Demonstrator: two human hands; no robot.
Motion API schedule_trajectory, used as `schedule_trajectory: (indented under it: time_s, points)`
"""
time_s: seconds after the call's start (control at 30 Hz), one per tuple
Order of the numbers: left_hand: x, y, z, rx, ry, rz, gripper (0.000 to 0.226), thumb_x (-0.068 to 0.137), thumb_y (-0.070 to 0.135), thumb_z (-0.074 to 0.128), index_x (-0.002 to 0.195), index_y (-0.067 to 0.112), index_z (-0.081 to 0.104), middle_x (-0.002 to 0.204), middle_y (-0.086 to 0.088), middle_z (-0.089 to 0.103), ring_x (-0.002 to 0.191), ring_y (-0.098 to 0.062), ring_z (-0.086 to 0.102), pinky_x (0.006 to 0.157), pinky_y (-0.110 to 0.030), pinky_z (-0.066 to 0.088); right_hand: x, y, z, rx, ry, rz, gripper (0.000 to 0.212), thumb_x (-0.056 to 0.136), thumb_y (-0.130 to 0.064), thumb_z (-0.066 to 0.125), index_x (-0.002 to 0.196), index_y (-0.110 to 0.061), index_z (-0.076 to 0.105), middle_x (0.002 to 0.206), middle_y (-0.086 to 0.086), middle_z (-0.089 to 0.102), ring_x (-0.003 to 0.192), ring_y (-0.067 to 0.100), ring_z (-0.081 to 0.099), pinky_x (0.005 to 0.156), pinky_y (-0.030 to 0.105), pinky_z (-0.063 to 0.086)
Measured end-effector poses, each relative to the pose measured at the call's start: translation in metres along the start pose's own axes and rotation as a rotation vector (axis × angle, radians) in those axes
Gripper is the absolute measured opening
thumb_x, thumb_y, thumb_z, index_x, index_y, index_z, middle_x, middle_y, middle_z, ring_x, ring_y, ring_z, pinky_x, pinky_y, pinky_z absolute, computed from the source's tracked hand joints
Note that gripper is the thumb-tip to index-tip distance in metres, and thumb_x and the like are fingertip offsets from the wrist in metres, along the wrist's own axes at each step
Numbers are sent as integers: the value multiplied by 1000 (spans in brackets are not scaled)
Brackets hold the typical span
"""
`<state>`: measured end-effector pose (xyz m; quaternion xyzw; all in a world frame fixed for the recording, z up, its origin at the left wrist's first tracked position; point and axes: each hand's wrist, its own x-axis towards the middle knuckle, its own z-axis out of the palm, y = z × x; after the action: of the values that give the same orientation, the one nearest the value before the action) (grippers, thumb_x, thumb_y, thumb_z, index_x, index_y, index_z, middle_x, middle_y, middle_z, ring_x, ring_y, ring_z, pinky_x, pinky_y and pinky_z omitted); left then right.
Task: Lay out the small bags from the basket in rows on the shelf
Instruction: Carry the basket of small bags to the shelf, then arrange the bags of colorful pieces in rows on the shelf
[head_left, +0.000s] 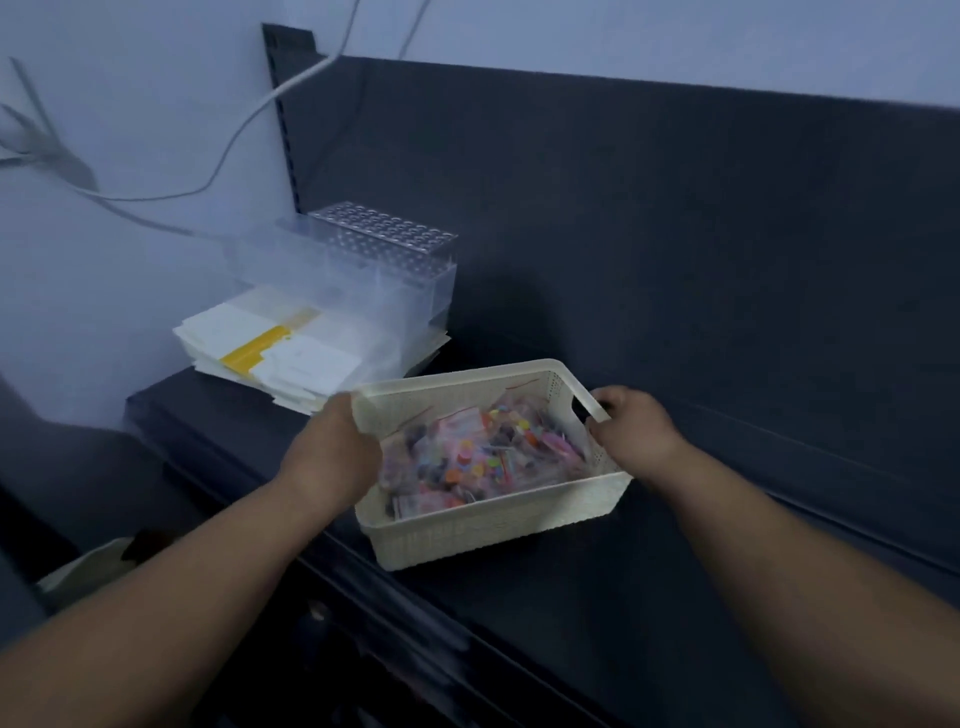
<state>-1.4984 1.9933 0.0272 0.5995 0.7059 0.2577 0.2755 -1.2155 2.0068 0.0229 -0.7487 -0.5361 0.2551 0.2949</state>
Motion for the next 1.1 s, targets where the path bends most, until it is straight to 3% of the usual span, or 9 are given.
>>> schedule_trajectory:
  time_s: [0.1, 0.2, 0.37, 0.5, 0.6, 0.7, 0.9, 1.03, 1.1]
  points:
    - [18, 13, -2, 324, 118, 324, 57, 89, 16, 52, 142, 13, 31, 135, -12, 46, 118, -32, 47, 92, -41, 41, -7, -4, 1, 47, 98, 41, 43, 90, -13, 50, 132, -14, 49, 105, 4, 67, 85, 17, 62, 74, 25, 45]
    - [43, 26, 4, 480, 99, 607, 48, 88, 18, 53, 135, 10, 46, 128, -14, 56, 114, -32, 51, 97, -41, 40, -29, -7, 9, 38, 204, 62, 51, 89, -17, 54, 138, -11, 40, 130, 8, 56, 111, 21, 56, 90, 26, 41]
    - [75, 42, 22, 585, -114, 689, 43, 93, 23, 48, 135, 12, 46, 131, -12, 53, 116, -29, 50, 98, -37, 39, -69, -3, 29, 72, 370, 134, 71, 88, -23, 59, 146, -6, 22, 151, 10, 28, 140, 23, 26, 112, 31, 22]
    - [88, 45, 33, 564, -204, 637, 33, 94, 21, 43, 126, 16, 48, 123, -10, 55, 106, -27, 54, 89, -37, 45, -78, 6, 46, 265, 345, 308, 77, 74, -38, 61, 137, -4, 32, 138, 16, 45, 124, 31, 47, 104, 45, 40]
    - [91, 44, 36, 551, -210, 623, 35, 92, 17, 45, 127, 17, 48, 121, -9, 56, 104, -26, 56, 85, -36, 46, -72, 8, 51, 375, 316, 391, 59, 84, -25, 57, 133, -3, 32, 116, 13, 58, 97, 25, 60, 82, 32, 49]
    - [93, 43, 33, 524, -201, 632, 34, 85, 13, 53, 119, 18, 53, 114, -8, 60, 98, -25, 58, 77, -32, 44, -54, 6, 46, 375, 342, 366, 43, 89, -9, 46, 130, -4, 36, 99, 7, 59, 71, 11, 54, 55, 22, 40]
    - [89, 35, 25, 413, -188, 597, 36, 83, 8, 54, 119, 7, 58, 106, -14, 63, 96, -28, 58, 79, -32, 43, -2, 0, 37, 494, 369, 342, 29, 90, -9, 48, 119, -3, 44, 93, 6, 61, 74, 15, 57, 57, 23, 43]
    - [89, 34, 26, 428, -139, 566, 36, 84, 2, 50, 119, 3, 56, 106, -18, 63, 96, -31, 59, 83, -38, 46, 26, -3, 36, 540, 273, 293, 16, 85, -6, 48, 94, 3, 58, 80, 11, 61, 68, 20, 55, 57, 26, 41]
    - [89, 32, 29, 436, -131, 534, 38, 85, 1, 50, 122, 1, 55, 111, -20, 62, 101, -34, 58, 87, -41, 46, 35, -4, 34, 557, 216, 276, 20, 82, -7, 49, 97, 2, 59, 84, 11, 61, 71, 20, 55, 61, 28, 42]
